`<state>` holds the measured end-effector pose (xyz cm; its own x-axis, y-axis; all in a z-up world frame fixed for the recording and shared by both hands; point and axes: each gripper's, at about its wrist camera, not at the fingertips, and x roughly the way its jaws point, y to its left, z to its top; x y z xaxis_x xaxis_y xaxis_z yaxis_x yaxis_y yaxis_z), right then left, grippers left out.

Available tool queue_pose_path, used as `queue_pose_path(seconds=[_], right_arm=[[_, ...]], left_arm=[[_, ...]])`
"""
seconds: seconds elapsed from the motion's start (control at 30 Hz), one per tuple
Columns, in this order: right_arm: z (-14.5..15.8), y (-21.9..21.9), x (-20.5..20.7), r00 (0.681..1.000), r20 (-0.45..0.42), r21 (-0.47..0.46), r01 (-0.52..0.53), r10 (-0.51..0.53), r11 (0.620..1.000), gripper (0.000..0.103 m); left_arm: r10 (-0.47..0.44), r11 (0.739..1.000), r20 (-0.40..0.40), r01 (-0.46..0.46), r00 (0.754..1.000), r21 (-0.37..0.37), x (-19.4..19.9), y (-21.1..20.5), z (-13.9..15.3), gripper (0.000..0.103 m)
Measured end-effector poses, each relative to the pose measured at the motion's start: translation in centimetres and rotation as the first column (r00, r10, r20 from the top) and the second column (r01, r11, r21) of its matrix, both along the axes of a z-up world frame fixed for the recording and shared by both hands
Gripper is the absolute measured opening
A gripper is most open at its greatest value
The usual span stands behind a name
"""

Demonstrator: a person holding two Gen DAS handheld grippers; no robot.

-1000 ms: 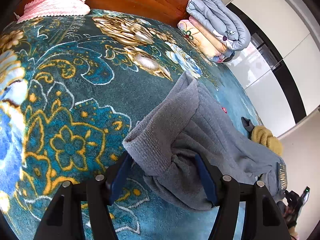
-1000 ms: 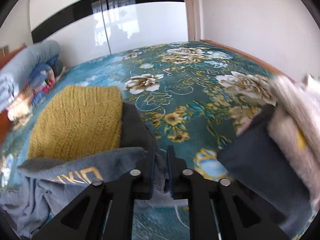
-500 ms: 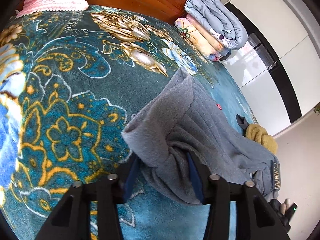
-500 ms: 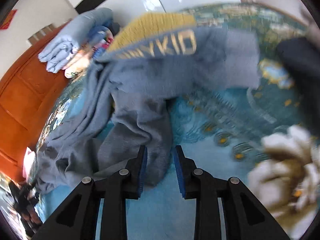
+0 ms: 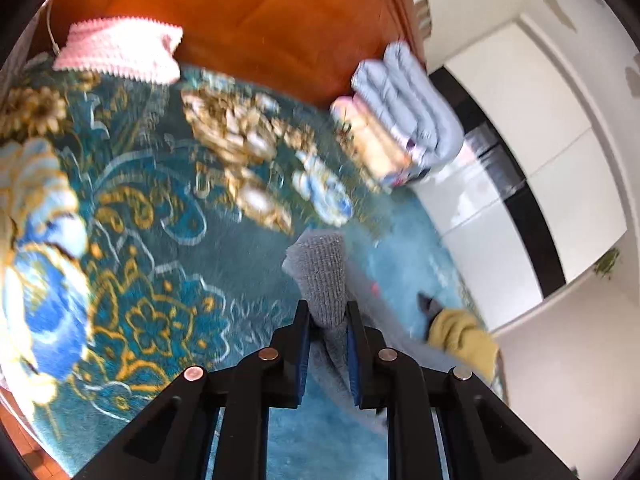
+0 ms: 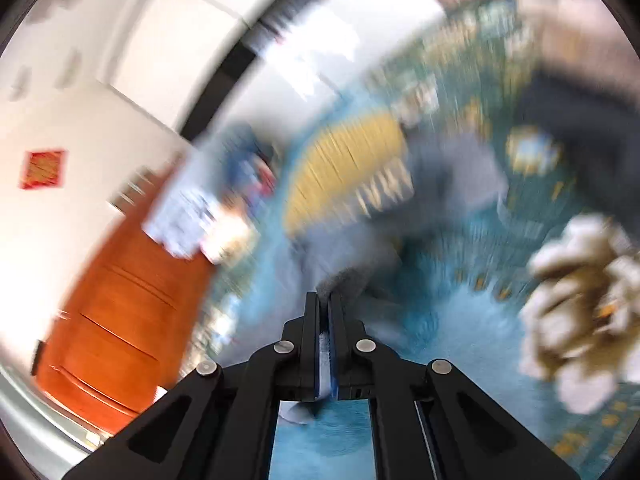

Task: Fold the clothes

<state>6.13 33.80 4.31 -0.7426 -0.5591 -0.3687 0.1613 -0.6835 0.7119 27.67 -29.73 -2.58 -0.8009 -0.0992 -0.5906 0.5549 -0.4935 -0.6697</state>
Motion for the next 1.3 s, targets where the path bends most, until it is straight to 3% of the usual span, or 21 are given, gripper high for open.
queue_pose_path(seconds=[0.07,0.13,0.17,0.33,0.43,0.47,0.57,0.67,0.7,0.77,0.87,0.93,1.0,1.07,1.17,1.23,1.3], right_arm=[[2.8,1.6,2.6,0.994,-0.095,0.029,0.062,-0.059,0.998,0.003],[4.2,2.6,3.5,0.987,-0.137,0.077,0.097,-0.086,0.992,0.003],[3.9,2.5,3.1,0.988,-0.124,0.097,0.103,-0.091,0.99,0.003],[-2.6,1.2,-1.0,0.991,0.065,0.168,0.106,-0.118,0.98,0.003],[-7.6,0.7,-3.7,0.967,0.236,0.203,0.051,-0.099,0.978,0.003],[-8.5,0.7,-4.0,0.96,0.256,0.216,0.054,-0.109,0.975,0.004],[-8.1,1.3,-3.9,0.969,0.219,0.242,0.06,-0.115,0.968,0.007],[-6.3,2.8,-2.2,0.981,0.15,0.216,0.089,-0.122,0.972,0.028],[-6.1,3.5,-1.6,0.976,0.163,0.219,0.109,-0.146,0.97,0.034],[-5.9,5.2,-0.5,0.958,0.207,0.23,0.15,-0.198,0.962,0.035],[-8.2,7.2,0.9,0.904,0.334,0.222,0.2,-0.267,0.954,0.035],[-10.6,8.4,1.2,0.86,0.429,0.163,0.227,-0.276,0.96,0.035],[-12.4,9.2,1.0,0.843,0.478,0.054,0.253,-0.248,0.966,0.036],[-13.8,9.6,0.6,0.84,0.496,-0.033,0.271,-0.22,0.962,0.036],[-14.8,9.3,0.1,0.847,0.486,-0.066,0.281,-0.216,0.957,0.035],[-14.8,9.1,-0.2,0.855,0.47,-0.061,0.278,-0.218,0.959,0.005],[-14.6,8.8,-0.1,0.861,0.457,-0.051,0.274,-0.221,0.96,0.005]], left_arm=[[0.031,0.999,-0.023,-0.031,0.999,0.01,0.6,-0.5,0.9,0.017],[0.063,0.998,-0.046,-0.062,0.997,0.022,1.2,-1.1,1.8,0.017],[0.079,0.997,-0.057,-0.077,0.995,0.027,1.6,-1.4,2.2,0.017],[0.112,0.992,0.095,-0.117,0.989,0.043,0.3,-1.2,-1.5,0.017],[0.131,0.987,0.146,-0.143,0.981,0.071,0.6,-1.1,-3.7,0.017],[0.134,0.987,0.156,-0.146,0.979,0.065,0.6,-0.9,-4.0,0.017],[0.141,0.987,0.169,-0.151,0.975,0.048,0.9,-0.4,-4.6,0.017],[0.142,0.989,0.161,-0.147,0.977,0.022,1.0,0.0,-4.3,0.017],[0.142,0.989,0.156,-0.147,0.978,0.015,1.1,0.1,-4.3,0.017],[0.142,0.989,0.154,-0.146,0.978,0.01,1.2,0.2,-4.2,0.018],[0.141,0.989,0.152,-0.146,0.978,0.019,1.2,0.2,-4.4,0.018],[0.141,0.989,0.15,-0.146,0.979,0.024,1.3,0.2,-4.4,0.018],[0.138,0.989,0.147,-0.144,0.979,0.028,1.2,0.1,-4.5,0.018],[0.137,0.989,0.142,-0.143,0.98,0.034,1.2,0.0,-4.6,0.018],[0.136,0.989,0.136,-0.143,0.981,0.045,1.2,0.0,-4.7,0.018],[0.136,0.988,0.13,-0.143,0.982,0.05,1.3,0.0,-4.7,0.018],[0.128,0.99,0.116,-0.134,0.985,0.045,1.2,0.0,-4.4,0.018]])
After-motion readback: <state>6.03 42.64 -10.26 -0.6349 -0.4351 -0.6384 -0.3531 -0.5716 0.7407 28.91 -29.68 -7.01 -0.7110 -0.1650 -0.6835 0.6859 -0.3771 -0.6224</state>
